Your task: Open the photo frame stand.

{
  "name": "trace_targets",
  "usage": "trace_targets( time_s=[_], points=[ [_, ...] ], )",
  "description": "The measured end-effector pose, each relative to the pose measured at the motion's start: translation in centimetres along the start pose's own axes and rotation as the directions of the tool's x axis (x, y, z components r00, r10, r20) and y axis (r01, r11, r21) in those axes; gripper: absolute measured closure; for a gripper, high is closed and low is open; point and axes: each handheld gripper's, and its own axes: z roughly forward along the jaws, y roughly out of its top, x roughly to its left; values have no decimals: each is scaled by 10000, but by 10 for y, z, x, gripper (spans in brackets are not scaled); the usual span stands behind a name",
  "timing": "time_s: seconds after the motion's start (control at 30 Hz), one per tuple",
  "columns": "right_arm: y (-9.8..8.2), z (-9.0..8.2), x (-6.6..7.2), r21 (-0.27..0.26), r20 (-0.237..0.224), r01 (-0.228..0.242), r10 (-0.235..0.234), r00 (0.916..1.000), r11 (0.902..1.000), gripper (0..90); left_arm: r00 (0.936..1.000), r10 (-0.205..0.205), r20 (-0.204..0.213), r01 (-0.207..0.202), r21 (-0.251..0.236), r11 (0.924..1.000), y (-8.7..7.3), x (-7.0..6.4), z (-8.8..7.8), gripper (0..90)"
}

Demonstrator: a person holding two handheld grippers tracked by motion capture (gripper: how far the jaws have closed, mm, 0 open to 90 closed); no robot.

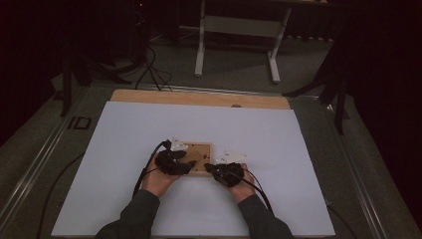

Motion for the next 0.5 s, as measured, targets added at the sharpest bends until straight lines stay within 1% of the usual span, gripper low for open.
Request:
trace_targets(
  time_s=[0.03,0.07,0.13,0.17,0.2,0.33,0.43,0.5],
  points=[
    [0,0,0,0,-1,0,0,10000,10000,898,10000,-94,21,94,-31,10000,0,0,-1,443],
    [0,0,0,-1,-3,1,-1,10000,10000,899,10000,-94,21,94,-31,10000,0,0,-1,430],
    [0,0,0,-4,-10,-4,4,10000,10000,899,9997,-259,-24,259,116,9996,0,2,-2,415],
    [0,0,0,-4,-10,-4,4,10000,10000,899,9997,-259,-24,259,116,9996,0,2,-2,410],
    [0,0,0,-3,-4,-2,2,10000,10000,899,9994,-341,-5,341,256,9991,-1,4,-3,410],
    [0,0,0,-8,-1,7,-7,10000,10000,899,9989,-457,55,455,386,9982,-6,4,-3,405],
    [0,0,0,-21,2,-8,8,10000,10000,899,9979,-618,195,606,538,9967,-9,5,-3,407],
    [0,0,0,-20,5,-13,13,10000,10000,899,9959,-829,360,802,690,9944,-11,6,-2,417]
  ],
)
